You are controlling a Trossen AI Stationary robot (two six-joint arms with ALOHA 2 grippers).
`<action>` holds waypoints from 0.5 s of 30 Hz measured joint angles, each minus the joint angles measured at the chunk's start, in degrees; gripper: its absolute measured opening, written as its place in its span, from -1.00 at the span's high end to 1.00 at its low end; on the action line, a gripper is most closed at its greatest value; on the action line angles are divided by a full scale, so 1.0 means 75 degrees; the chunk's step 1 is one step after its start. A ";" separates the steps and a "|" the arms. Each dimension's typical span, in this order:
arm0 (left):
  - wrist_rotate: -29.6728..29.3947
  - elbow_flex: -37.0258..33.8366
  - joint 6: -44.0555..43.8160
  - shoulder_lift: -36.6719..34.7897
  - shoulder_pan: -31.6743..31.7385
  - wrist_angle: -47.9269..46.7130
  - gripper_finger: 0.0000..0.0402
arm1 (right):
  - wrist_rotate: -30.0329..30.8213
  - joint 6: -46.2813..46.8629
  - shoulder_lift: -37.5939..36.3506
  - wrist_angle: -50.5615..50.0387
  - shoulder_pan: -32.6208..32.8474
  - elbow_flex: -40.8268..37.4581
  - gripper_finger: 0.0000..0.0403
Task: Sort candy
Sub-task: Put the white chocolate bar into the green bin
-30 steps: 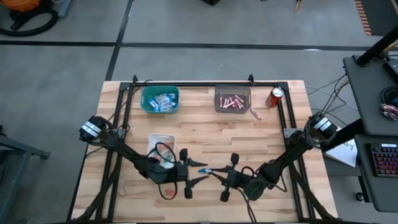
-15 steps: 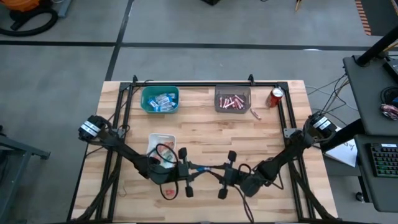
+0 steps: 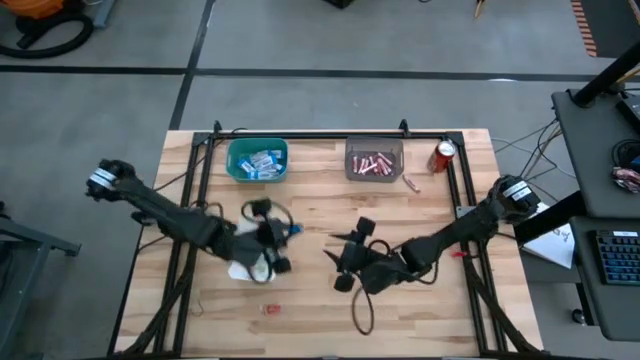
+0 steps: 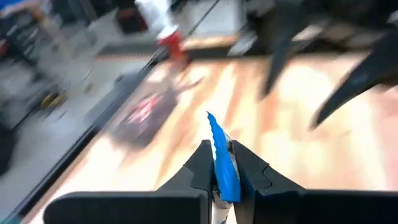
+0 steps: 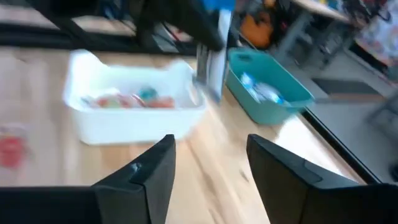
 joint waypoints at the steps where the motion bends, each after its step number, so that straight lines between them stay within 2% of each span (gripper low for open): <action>1: -0.0001 0.0000 -0.0225 -0.0248 0.0202 -0.0638 0.97 | 0.0011 0.0143 -0.0001 -0.0452 -0.0096 0.0143 0.05; 5: -0.0004 -0.0003 -0.0926 -0.0895 0.1422 -0.3043 0.97 | 0.0010 0.0474 -0.0001 -0.1692 -0.0506 0.0449 0.04; 8: -0.0022 -0.0007 -0.0968 -0.1151 0.2624 -0.4127 0.97 | 0.0013 0.0536 -0.0001 -0.2057 -0.0788 0.0455 0.04; 10: -0.0010 -0.0097 -0.0835 -0.1210 0.3489 -0.4575 0.94 | -0.0001 0.0542 -0.0001 -0.2185 -0.0938 0.0452 0.04; 13: 0.0092 -0.0329 -0.0398 -0.1226 0.4710 -0.4488 0.93 | -0.0018 0.0542 -0.0001 -0.2320 -0.1104 0.0452 0.04; 15: 0.0586 -0.0502 -0.0017 -0.1177 0.5454 -0.4211 0.93 | -0.0018 0.0539 -0.0001 -0.2442 -0.1195 0.0452 0.04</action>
